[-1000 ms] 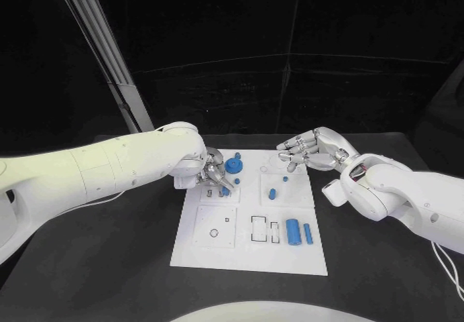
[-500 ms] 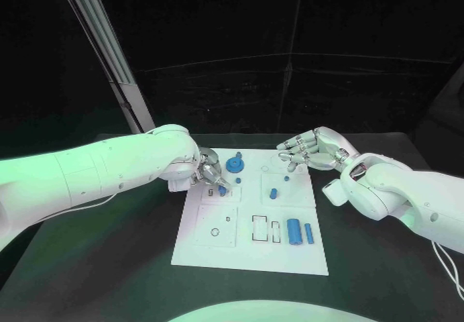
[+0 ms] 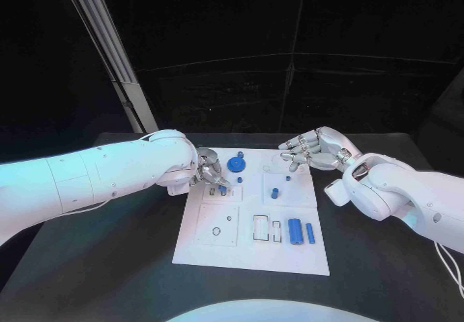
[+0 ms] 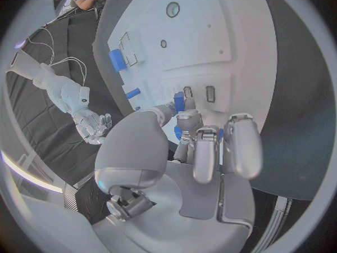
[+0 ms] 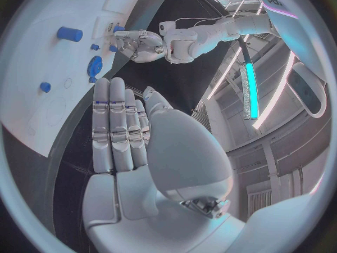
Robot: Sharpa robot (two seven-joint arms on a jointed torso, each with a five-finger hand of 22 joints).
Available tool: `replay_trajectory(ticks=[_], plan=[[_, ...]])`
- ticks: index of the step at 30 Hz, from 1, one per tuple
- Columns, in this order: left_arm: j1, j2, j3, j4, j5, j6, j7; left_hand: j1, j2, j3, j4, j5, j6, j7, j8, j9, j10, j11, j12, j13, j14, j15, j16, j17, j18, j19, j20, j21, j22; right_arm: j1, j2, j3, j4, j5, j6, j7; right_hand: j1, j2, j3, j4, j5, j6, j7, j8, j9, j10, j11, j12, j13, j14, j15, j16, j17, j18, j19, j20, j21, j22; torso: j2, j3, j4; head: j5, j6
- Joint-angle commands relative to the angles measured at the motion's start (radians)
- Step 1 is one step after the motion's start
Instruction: Assemble the parts on the task board
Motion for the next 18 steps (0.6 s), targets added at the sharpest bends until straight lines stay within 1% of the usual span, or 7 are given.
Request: replay_trajectory(ticks=[1,5,8,10,14,18], plan=[[-0.006,0.0,0.0,0.007,-0.078,-0.075,0.035,0.0,0.0,0.163,-0.156,-0.003,-0.006,-0.004,0.005,0.001,0.007,-0.001,0.004,0.001,0.106,0.001,0.006,0.263,-0.017,0.004,-0.001,0.001,0.001,0.002,-0.001,0.001,0.001,0.004,0.008,0.009,-0.009,-0.004,0.002,0.004,0.006,-0.006,0.001,-0.006,-0.002,-0.001,0.009,-0.004,-0.001,0.002,0.004,-0.003,0.002,0.002,0.002,0.005,-0.006,-0.002,0.0,0.0005,-0.0024,0.001,0.0],[-0.013,0.001,-0.001,0.011,-0.104,-0.096,0.043,0.0,-0.001,0.163,-0.157,-0.003,-0.006,-0.004,0.006,0.001,0.008,-0.001,0.005,0.002,0.106,0.001,0.006,0.263,-0.017,0.004,-0.001,0.002,0.002,0.002,-0.001,0.001,0.001,0.004,0.008,0.01,-0.009,-0.004,0.002,0.005,0.006,-0.006,0.001,-0.006,-0.002,-0.002,0.009,-0.004,-0.002,0.002,0.004,-0.004,0.002,0.002,0.002,0.005,-0.007,-0.002,0.001,0.0006,-0.0038,0.001,0.0],[-0.017,0.0,-0.009,0.017,-0.13,-0.108,0.047,-0.002,-0.002,0.165,-0.157,-0.003,-0.005,-0.004,0.006,0.002,0.009,-0.001,0.006,0.003,0.106,0.0,0.006,0.263,-0.018,0.005,-0.001,0.003,0.004,0.002,-0.001,0.001,0.001,0.004,0.008,0.011,-0.01,-0.003,0.002,0.005,0.006,-0.006,0.001,-0.006,-0.002,-0.002,0.009,-0.004,-0.002,0.002,0.004,-0.005,0.002,0.002,0.002,0.005,-0.007,-0.002,0.0,0.0012,-0.0037,0.001,0.001],[-0.018,-0.001,-0.014,0.02,-0.139,-0.11,0.047,-0.002,-0.002,0.165,-0.157,-0.003,-0.005,-0.004,0.006,0.002,0.009,-0.001,0.006,0.003,0.106,0.0,0.006,0.263,-0.018,0.005,-0.001,0.003,0.004,0.002,0.0,0.001,0.0,0.004,0.008,0.011,-0.01,-0.003,0.003,0.005,0.006,-0.007,0.001,-0.006,-0.002,-0.002,0.009,-0.004,-0.002,0.002,0.004,-0.005,0.002,0.002,0.002,0.005,-0.007,-0.002,0.001,0.0008,-0.002,0.0,0.001],[-0.019,-0.002,-0.02,0.024,-0.149,-0.095,0.041,-0.002,-0.003,0.166,-0.157,-0.003,-0.005,-0.005,0.007,0.002,0.009,-0.002,0.005,0.001,0.106,0.0,0.006,0.263,-0.018,0.005,-0.001,0.004,0.005,0.002,0.001,0.001,-0.001,0.004,0.008,0.012,-0.01,-0.003,0.003,0.005,0.006,-0.007,0.001,-0.006,-0.002,-0.002,0.009,-0.004,-0.002,0.002,0.004,-0.005,0.002,0.002,0.002,0.005,-0.007,-0.002,0.002,0.001,-0.0011,0.002,0.0],[-0.02,-0.004,-0.023,0.028,-0.152,-0.072,0.032,-0.003,-0.003,0.166,-0.157,-0.003,-0.005,-0.005,0.007,0.002,0.007,-0.002,0.003,-0.002,0.106,0.0,0.006,0.263,-0.018,0.005,-0.001,0.003,0.005,0.002,0.002,0.001,-0.002,0.004,0.008,0.011,-0.01,-0.003,0.003,0.006,0.006,-0.007,0.001,-0.006,-0.001,-0.003,0.01,-0.005,-0.002,0.002,0.005,-0.006,0.002,0.002,0.002,0.006,-0.008,-0.003,0.002,0.0007,-0.0021,0.004,-0.001]])
